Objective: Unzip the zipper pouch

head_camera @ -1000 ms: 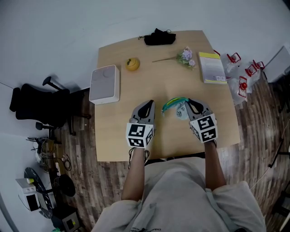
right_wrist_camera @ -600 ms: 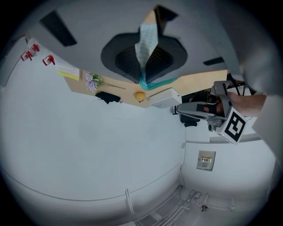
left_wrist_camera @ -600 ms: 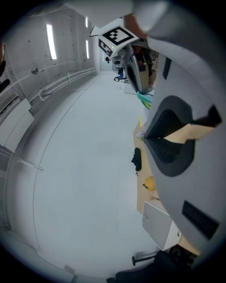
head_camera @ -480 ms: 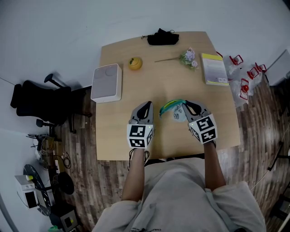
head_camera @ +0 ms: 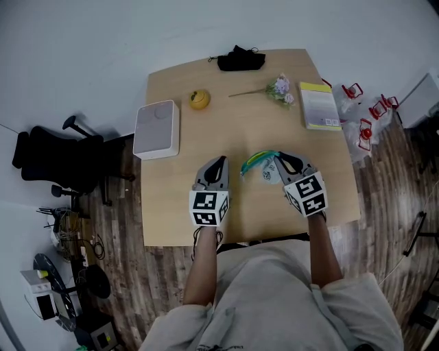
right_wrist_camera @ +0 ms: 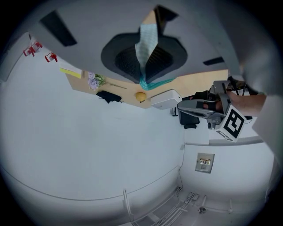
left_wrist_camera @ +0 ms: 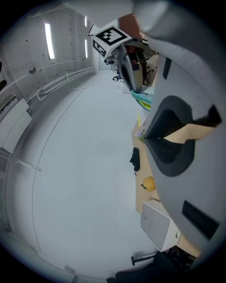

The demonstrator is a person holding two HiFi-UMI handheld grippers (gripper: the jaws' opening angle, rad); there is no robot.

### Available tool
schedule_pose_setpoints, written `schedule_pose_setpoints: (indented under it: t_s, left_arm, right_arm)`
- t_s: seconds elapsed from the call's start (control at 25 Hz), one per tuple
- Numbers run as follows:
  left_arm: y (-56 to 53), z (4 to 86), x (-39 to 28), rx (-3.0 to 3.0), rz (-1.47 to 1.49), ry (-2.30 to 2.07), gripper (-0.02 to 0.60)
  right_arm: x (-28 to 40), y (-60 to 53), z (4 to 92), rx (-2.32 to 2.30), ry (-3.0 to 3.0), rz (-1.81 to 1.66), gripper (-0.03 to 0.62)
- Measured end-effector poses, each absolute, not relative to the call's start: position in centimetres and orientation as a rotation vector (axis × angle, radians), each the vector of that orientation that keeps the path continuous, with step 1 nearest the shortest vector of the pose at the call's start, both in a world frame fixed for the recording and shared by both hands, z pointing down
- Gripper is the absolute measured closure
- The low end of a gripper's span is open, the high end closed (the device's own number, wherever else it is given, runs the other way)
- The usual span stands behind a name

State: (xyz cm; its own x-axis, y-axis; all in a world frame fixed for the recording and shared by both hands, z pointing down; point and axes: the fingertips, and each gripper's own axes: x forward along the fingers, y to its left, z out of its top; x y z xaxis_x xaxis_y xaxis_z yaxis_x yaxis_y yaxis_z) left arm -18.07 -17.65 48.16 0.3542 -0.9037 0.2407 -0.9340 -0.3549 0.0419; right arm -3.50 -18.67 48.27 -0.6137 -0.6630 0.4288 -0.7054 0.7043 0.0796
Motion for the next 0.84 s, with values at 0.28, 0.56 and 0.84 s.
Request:
schedule_pose_setpoints:
  t_s: [0.28,0.56,0.84]
  left_arm:
    - [-17.5,47.9,-18.2,2.431,0.239,-1.681,0.56]
    - [-16.9,48.6,-18.3,2.422,0.235,-1.671,0.56]
    - [-17.1,48.1,-18.0,2.435,0.232,-1.665,0.56]
  right_arm:
    - [-3.2,-18.7,47.5,1.058,-2.481,0.115,0.551]
    - [-3.8,-17.8,48.0,1.037,-2.476,0.111,0.551]
    - [-3.3,-18.1,47.5,1.059,-2.481,0.116,0.551]
